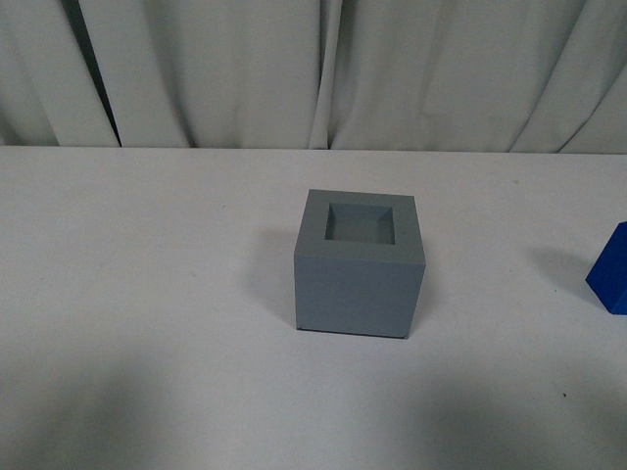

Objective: Insert blue part into gray base

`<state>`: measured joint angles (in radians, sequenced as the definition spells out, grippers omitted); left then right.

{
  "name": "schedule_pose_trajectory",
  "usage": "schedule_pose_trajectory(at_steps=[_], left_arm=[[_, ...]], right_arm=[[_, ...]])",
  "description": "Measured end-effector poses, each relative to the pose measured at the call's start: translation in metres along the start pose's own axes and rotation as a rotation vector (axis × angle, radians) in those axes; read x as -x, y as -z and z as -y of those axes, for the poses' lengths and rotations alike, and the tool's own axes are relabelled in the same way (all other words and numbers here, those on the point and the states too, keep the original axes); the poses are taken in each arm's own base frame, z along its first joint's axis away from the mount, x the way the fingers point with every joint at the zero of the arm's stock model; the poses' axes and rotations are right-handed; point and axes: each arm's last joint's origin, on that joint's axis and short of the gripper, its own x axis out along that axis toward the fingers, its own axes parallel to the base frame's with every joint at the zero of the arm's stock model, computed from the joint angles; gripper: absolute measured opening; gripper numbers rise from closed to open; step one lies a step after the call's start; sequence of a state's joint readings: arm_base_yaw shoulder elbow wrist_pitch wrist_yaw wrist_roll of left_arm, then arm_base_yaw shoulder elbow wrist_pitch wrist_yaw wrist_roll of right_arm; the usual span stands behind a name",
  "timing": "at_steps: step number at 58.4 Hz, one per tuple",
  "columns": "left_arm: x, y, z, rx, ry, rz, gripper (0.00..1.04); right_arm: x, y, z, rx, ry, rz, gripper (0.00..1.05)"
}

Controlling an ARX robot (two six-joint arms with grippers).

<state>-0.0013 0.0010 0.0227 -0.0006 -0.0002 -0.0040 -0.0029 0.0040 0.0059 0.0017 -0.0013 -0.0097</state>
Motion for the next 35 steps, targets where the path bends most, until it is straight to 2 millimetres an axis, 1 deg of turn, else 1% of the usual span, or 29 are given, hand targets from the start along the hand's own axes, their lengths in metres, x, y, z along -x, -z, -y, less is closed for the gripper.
schedule_pose_trajectory(at_steps=[35], left_arm=[[0.0, 0.0, 0.0, 0.0, 0.0, 0.0, 0.98]], right_arm=[[0.0, 0.0, 0.0, 0.0, 0.0, 0.0, 0.96]])
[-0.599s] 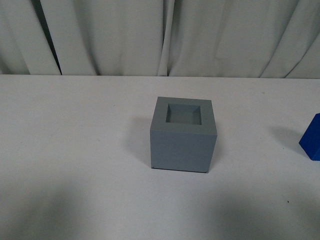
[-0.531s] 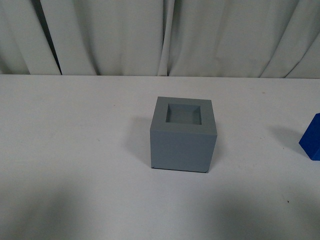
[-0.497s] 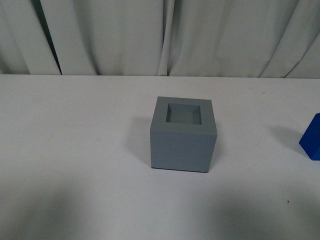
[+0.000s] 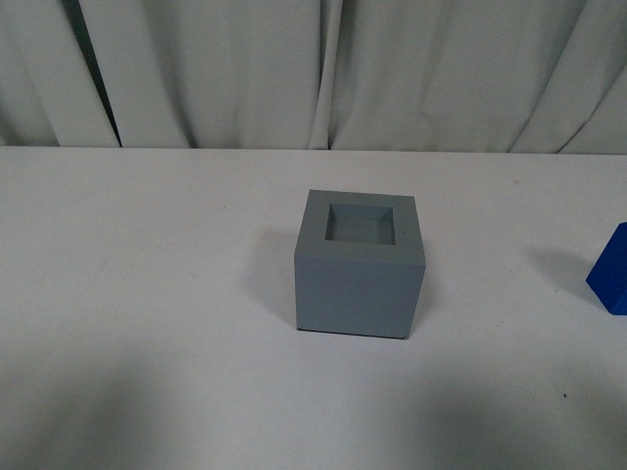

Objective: Insert blue part into gray base

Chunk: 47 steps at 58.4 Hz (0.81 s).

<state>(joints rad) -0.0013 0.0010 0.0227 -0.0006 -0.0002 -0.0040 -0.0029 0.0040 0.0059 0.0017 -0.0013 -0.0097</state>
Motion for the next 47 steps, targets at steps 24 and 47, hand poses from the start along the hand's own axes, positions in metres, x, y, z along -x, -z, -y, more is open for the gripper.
schedule_pose_trajectory(at_steps=[24, 47], left_arm=[[0.0, 0.0, 0.0, 0.0, 0.0, 0.0, 0.98], [0.0, 0.0, 0.0, 0.0, 0.0, 0.0, 0.98]], right_arm=[[0.0, 0.0, 0.0, 0.0, 0.0, 0.0, 0.96], [0.0, 0.0, 0.0, 0.0, 0.0, 0.0, 0.96]])
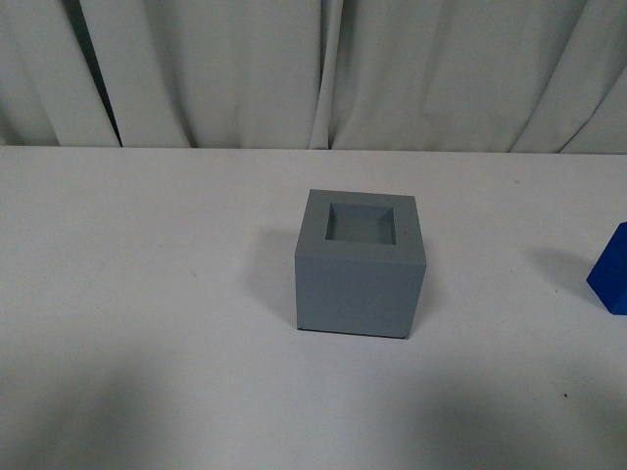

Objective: Insert blue part into gray base

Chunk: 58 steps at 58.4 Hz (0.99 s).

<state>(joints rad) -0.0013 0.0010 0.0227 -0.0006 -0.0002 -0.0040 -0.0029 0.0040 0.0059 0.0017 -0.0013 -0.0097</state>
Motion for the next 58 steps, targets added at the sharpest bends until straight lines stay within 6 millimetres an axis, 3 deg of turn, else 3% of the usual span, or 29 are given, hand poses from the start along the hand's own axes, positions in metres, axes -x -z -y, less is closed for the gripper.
schedule_pose_trajectory(at_steps=[13, 19, 32, 49, 58], left_arm=[[0.0, 0.0, 0.0, 0.0, 0.0, 0.0, 0.98], [0.0, 0.0, 0.0, 0.0, 0.0, 0.0, 0.98], [0.0, 0.0, 0.0, 0.0, 0.0, 0.0, 0.98], [0.0, 0.0, 0.0, 0.0, 0.0, 0.0, 0.98], [0.0, 0.0, 0.0, 0.0, 0.0, 0.0, 0.98]], right_arm=[[0.0, 0.0, 0.0, 0.001, -0.004, -0.002, 0.96], [-0.002, 0.006, 0.001, 0.023, -0.122, -0.167, 0.96], [-0.017, -0.018, 0.008, -0.007, -0.079, -0.306, 0.96], [-0.053, -0.042, 0.016, -0.076, -0.049, -0.545, 0.96], [-0.086, -0.064, 0.024, -0.112, -0.041, -0.621, 0.96]])
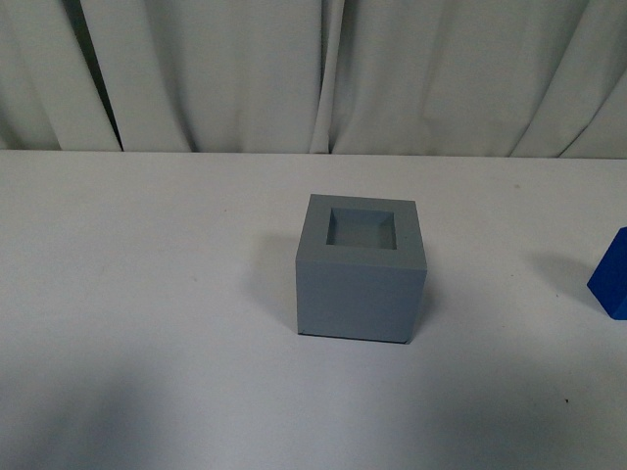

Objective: Insert blue part into gray base

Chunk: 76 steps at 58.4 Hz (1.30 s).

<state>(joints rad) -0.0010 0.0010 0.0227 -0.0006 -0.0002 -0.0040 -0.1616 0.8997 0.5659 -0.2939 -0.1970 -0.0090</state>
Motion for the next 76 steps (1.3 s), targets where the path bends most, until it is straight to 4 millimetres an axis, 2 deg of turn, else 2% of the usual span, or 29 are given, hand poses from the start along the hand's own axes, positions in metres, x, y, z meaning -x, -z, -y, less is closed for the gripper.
schedule_pose_trajectory(at_steps=[10, 20, 31, 42, 51, 76], left_arm=[[0.0, 0.0, 0.0, 0.0, 0.0, 0.0, 0.98], [0.0, 0.0, 0.0, 0.0, 0.0, 0.0, 0.98], [0.0, 0.0, 0.0, 0.0, 0.0, 0.0, 0.98], [0.0, 0.0, 0.0, 0.0, 0.0, 0.0, 0.98], [0.0, 0.0, 0.0, 0.0, 0.0, 0.0, 0.98], [0.0, 0.0, 0.0, 0.0, 0.0, 0.0, 0.98]], right_arm=[[-0.017, -0.037, 0.009, -0.048, -0.012, -0.076, 0.96], [-0.035, -0.076, 0.014, -0.007, 0.012, -0.117, 0.96], [-0.055, -0.095, 0.018, 0.008, -0.02, -0.195, 0.96], [-0.079, -0.1, 0.023, 0.029, -0.032, -0.286, 0.96], [-0.092, -0.099, 0.019, 0.064, -0.041, -0.325, 0.96], [-0.126, -0.086, 0.015, 0.088, -0.021, -0.391, 0.96]])
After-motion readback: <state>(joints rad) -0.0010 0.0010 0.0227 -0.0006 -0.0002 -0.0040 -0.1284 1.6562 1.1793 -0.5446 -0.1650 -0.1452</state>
